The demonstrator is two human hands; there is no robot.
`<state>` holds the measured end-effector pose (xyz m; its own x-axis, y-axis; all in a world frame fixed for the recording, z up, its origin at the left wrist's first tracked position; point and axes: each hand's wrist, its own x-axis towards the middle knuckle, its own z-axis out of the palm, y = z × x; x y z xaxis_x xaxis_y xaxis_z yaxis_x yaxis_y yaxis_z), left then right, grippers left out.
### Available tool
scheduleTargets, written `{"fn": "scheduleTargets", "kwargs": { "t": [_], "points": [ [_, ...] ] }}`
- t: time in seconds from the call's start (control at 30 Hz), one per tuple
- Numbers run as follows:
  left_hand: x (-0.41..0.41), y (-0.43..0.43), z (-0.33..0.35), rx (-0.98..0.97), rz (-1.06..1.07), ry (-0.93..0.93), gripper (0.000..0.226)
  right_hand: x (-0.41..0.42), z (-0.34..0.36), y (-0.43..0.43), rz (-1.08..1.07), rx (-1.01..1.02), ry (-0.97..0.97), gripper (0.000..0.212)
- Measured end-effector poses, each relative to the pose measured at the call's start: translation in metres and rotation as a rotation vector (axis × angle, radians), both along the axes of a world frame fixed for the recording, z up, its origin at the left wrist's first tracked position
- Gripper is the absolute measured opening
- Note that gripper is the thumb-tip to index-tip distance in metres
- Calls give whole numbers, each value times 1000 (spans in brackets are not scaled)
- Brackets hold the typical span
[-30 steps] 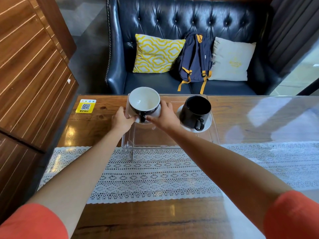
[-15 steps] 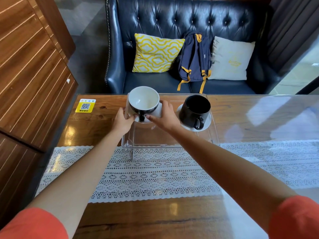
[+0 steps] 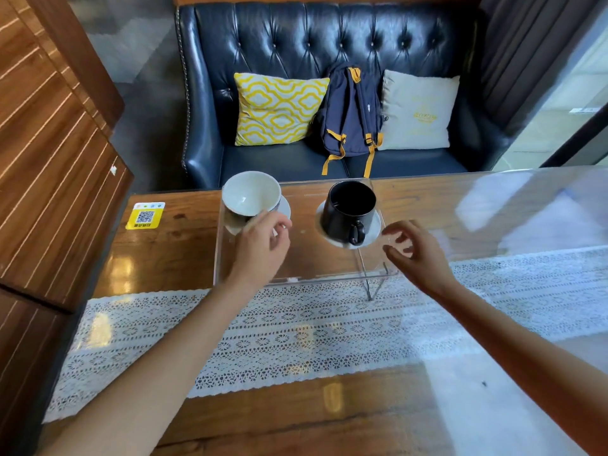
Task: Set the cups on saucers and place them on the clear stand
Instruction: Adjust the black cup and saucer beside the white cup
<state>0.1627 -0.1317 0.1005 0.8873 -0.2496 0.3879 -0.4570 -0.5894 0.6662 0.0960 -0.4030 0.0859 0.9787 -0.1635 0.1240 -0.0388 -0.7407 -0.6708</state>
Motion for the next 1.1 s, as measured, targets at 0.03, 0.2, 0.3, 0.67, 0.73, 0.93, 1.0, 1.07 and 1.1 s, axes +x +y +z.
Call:
{"fn": "scheduleTargets", "kwargs": {
  "t": [0.03,0.2,0.3,0.67,0.73,0.93,1.0,1.07,1.1],
  "points": [
    [-3,-16,-6,84,-58,100,20,7,-1,-5,-15,-11,26,31],
    [4,-67,-47,477,20,342,66,32,-8,-15,72,-93,173,72],
    [15,-80,-53,554,66,268,74,42,-7,-17,141,-116,214,85],
    [24,-89,-46,501,69,271,75,68,-10,-16,152,-61,249,85],
    [27,-90,-44,489,66,272,73,72,-11,-15,141,-70,238,84],
    [40,-94,-36,465,58,310,78,80,-11,-9,122,-17,268,88],
    [46,-95,-32,432,48,339,77,85,-9,-7,101,-2,254,88],
    [52,-96,-29,417,41,363,76,90,-8,-5,87,-4,231,86],
    [54,-96,-28,417,39,370,76,93,-8,-4,87,-14,224,85]
  ]
}}
